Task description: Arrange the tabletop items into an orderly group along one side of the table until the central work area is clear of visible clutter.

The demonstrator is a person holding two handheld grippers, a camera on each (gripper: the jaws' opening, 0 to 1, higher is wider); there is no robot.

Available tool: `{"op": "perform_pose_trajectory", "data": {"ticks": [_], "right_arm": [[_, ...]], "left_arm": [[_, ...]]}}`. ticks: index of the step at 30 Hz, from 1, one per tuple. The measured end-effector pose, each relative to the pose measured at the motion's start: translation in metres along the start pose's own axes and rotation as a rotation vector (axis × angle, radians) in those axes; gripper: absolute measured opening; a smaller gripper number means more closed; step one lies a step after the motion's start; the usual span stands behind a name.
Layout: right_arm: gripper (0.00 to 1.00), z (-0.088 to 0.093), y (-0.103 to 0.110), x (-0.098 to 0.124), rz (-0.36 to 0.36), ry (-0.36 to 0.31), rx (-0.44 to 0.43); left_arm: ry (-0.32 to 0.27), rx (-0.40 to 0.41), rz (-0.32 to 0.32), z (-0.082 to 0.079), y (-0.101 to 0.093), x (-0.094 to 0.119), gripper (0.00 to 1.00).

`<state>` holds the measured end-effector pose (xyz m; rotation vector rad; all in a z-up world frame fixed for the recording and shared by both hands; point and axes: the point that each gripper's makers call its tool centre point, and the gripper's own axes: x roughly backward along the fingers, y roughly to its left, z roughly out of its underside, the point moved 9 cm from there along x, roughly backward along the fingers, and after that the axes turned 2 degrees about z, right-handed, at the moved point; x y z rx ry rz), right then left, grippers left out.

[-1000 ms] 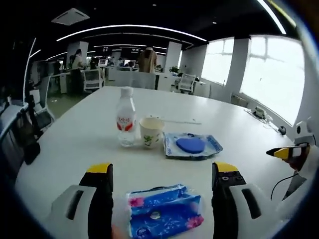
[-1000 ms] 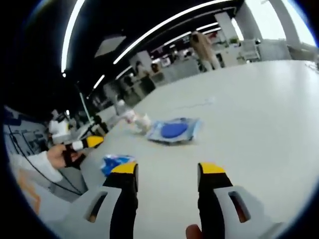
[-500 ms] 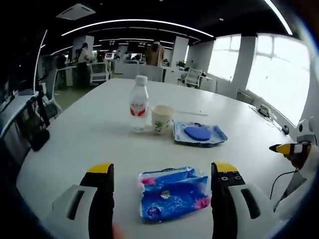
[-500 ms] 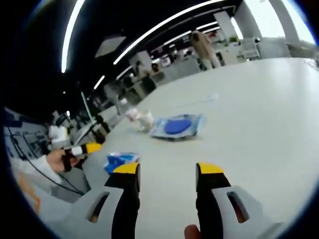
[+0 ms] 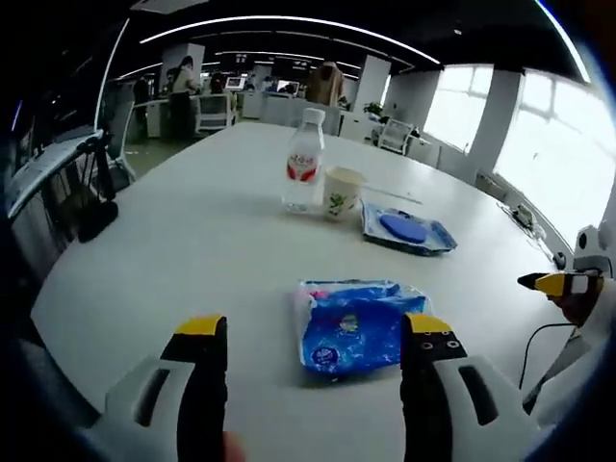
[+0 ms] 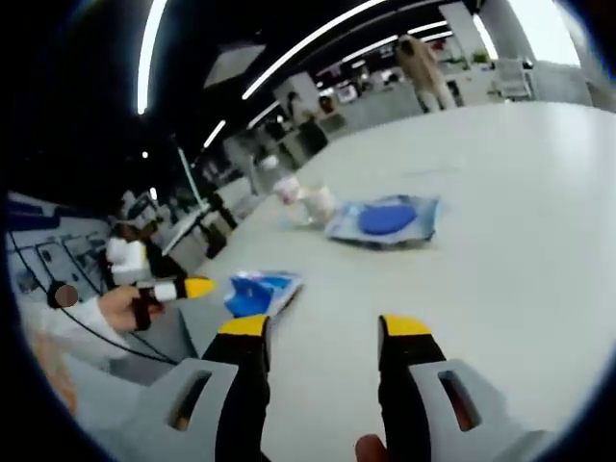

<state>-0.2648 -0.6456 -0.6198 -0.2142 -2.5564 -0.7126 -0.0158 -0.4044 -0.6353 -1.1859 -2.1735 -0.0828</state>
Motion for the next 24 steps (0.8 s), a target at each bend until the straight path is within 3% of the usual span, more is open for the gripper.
{"op": "perform_pose_trajectory", "data": {"ticks": [8, 11, 14, 24], "right_arm": [[0.41, 0.001, 0.006, -0.012, -0.028, 0.031, -0.016], [0.41, 0.005, 0.009, -0.022, -0.051, 0.072, -0.050], [0.40, 0.008, 0.014, -0.034, -0.063, 0.109, -0.064], [0.39, 0.008, 0.048, -0.092, -0.166, 0.236, -0.108]], "left_arm": [[0.012, 0.001, -0.008, 0.004, 0.006, 0.001, 0.70], [0.021, 0.025, -0.017, 0.006, 0.011, -0.003, 0.63], [0.027, 0.087, -0.011, 0.009, 0.014, -0.006, 0.52], [0.107, 0.075, 0.009, 0.023, 0.013, -0.015, 0.42]]}}
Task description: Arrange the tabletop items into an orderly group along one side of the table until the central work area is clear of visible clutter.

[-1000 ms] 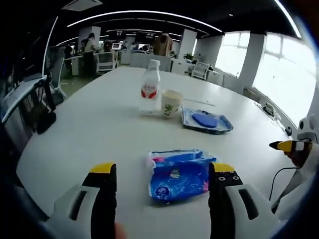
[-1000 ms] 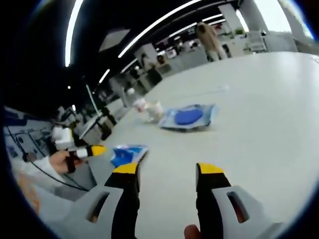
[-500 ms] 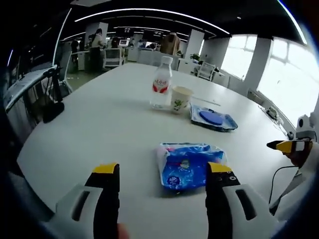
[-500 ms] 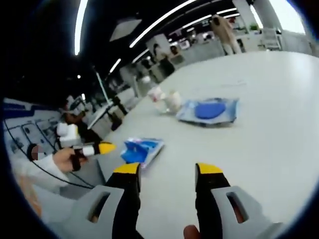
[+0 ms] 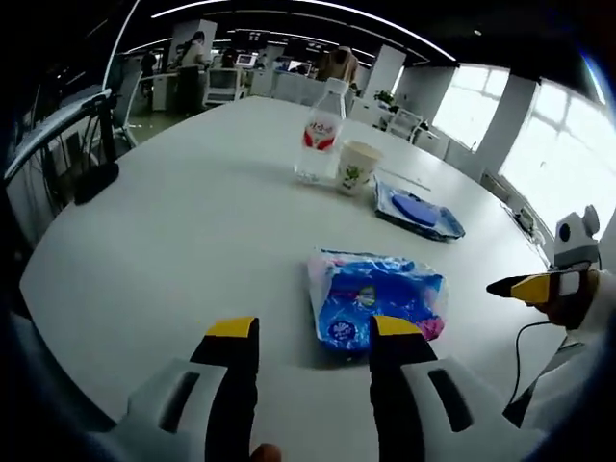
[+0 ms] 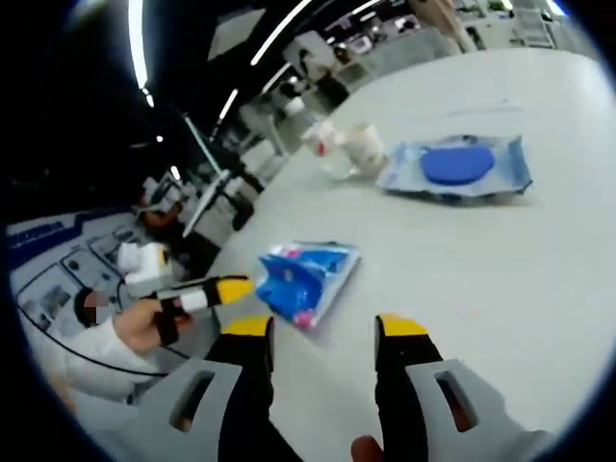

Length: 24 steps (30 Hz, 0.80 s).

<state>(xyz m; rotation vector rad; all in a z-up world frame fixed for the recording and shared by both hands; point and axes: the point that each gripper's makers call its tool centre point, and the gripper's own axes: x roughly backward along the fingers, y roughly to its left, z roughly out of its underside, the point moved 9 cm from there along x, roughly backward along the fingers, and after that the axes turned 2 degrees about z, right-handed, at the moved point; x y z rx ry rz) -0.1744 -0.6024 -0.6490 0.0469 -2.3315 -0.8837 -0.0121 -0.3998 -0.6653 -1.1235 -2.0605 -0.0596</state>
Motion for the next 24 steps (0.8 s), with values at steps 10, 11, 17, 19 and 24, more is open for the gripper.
{"op": "perform_pose_trajectory", "data": {"ticks": [10, 11, 17, 19, 24], "right_arm": [[0.36, 0.006, 0.009, -0.043, -0.002, 0.112, -0.052], [0.35, 0.007, 0.010, -0.044, 0.001, 0.113, -0.053], [0.32, 0.012, 0.007, -0.056, 0.027, 0.124, -0.099], [0.25, 0.013, 0.005, -0.057, 0.053, 0.153, -0.058], [0.05, 0.011, 0.007, -0.057, 0.011, 0.141, -0.049]], "left_arm": [[0.060, 0.072, 0.025, 0.007, 0.002, -0.006, 0.29], [0.063, 0.076, 0.020, 0.008, 0.002, -0.006, 0.29], [0.049, 0.121, 0.034, 0.010, 0.004, -0.009, 0.17], [0.051, 0.126, 0.039, 0.010, 0.002, -0.011, 0.13], [0.038, 0.147, 0.045, 0.006, -0.002, -0.014, 0.03]]}}
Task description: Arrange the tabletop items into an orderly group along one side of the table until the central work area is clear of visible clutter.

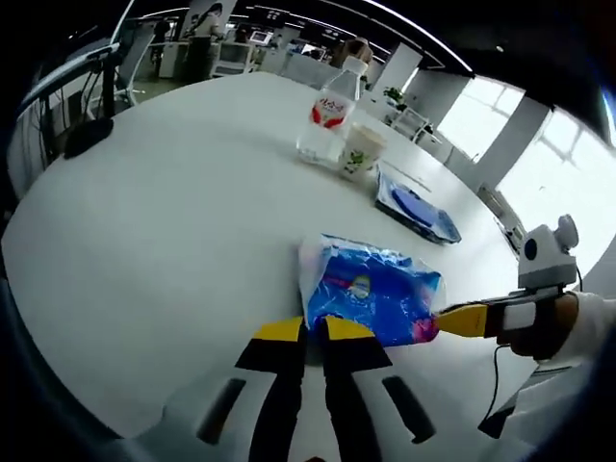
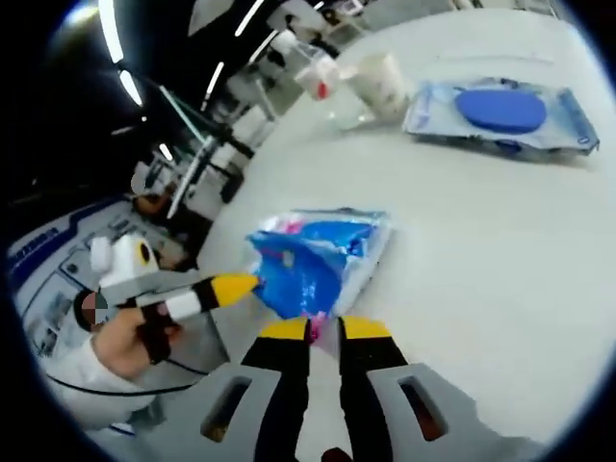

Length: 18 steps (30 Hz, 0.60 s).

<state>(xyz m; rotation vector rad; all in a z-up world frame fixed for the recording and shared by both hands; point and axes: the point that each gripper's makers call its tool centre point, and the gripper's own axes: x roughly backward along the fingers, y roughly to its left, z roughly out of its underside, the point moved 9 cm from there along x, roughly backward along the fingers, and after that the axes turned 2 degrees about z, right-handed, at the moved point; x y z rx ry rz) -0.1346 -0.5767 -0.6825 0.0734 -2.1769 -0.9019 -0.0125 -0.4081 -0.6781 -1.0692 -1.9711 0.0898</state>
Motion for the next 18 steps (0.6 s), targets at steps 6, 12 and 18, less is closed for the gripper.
{"op": "perform_pose_trajectory", "data": {"ticks": [6, 12, 18], "right_arm": [[0.00, -0.006, -0.003, 0.006, -0.003, -0.021, -0.016], [0.00, -0.013, -0.002, 0.018, -0.005, -0.076, 0.023], [0.00, -0.018, -0.012, 0.042, -0.022, -0.155, -0.052]], "left_arm": [[-0.030, 0.021, 0.031, -0.003, -0.007, 0.004, 0.00], [-0.063, 0.003, 0.061, -0.012, -0.016, 0.007, 0.00], [-0.072, -0.038, 0.110, -0.022, -0.038, 0.002, 0.00]]}}
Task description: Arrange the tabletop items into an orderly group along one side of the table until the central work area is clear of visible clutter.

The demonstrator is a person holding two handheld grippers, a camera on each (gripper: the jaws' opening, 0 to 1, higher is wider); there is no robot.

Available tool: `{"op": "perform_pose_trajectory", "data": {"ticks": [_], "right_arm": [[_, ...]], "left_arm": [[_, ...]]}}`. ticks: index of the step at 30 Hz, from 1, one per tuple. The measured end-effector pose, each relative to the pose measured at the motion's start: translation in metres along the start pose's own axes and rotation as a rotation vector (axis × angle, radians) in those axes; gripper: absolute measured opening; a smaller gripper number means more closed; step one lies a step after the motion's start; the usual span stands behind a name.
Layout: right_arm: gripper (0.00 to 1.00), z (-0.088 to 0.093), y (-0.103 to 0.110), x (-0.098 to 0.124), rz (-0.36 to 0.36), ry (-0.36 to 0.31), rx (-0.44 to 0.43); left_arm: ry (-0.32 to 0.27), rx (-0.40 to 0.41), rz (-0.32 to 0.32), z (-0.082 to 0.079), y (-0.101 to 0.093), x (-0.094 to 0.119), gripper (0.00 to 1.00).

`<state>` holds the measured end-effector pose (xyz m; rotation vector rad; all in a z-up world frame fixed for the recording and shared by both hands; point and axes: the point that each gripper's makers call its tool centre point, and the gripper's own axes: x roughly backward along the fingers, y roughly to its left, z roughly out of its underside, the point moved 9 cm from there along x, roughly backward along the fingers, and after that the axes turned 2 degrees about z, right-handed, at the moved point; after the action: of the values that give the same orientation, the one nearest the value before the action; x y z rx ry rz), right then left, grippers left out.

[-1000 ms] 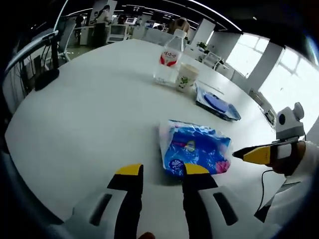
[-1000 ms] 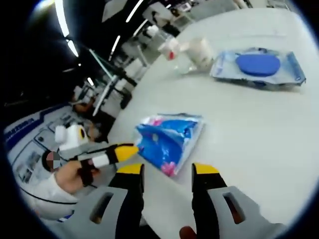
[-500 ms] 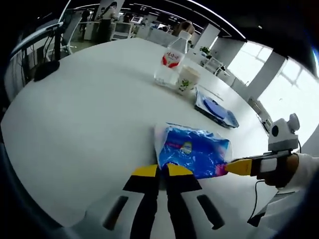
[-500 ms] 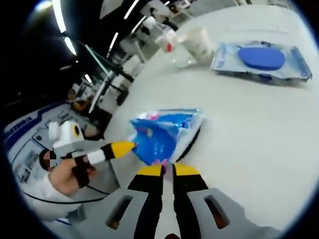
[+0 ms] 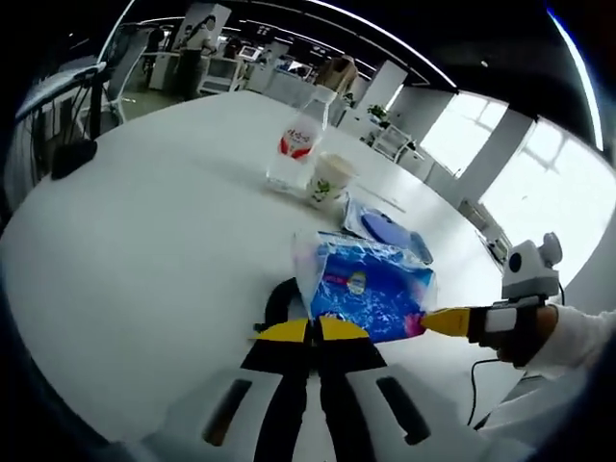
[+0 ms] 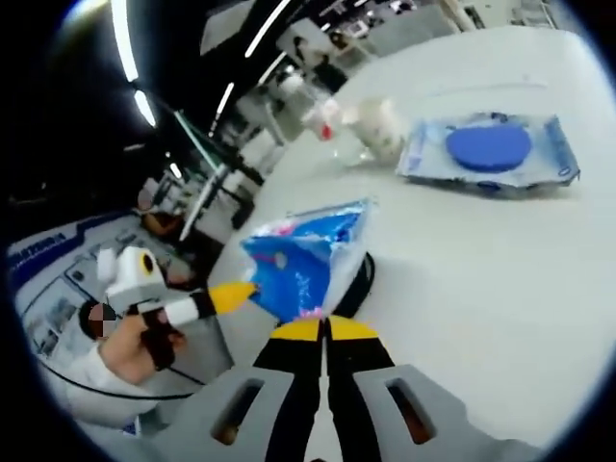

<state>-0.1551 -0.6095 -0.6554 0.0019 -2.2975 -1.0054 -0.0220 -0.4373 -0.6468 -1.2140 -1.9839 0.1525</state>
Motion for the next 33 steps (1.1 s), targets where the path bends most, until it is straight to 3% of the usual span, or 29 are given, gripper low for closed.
{"op": "perform_pose_trajectory", "data": {"ticks": [7, 20, 24, 33], "right_arm": [[0.00, -0.016, -0.020, 0.039, 0.016, -0.098, -0.087], [0.00, -0.025, -0.070, 0.124, 0.119, -0.284, -0.228], [0.00, -0.026, -0.080, 0.148, 0.143, -0.321, -0.264], [0.00, -0.050, -0.102, 0.196, 0.202, -0.387, -0.282]], "left_arm": [[0.034, -0.068, 0.100, -0.011, -0.030, -0.025, 0.00], [0.150, -0.260, 0.337, -0.030, -0.120, -0.084, 0.00], [0.186, -0.257, 0.393, -0.031, -0.147, -0.098, 0.00], [0.192, -0.298, 0.488, -0.045, -0.199, -0.120, 0.00]]}}
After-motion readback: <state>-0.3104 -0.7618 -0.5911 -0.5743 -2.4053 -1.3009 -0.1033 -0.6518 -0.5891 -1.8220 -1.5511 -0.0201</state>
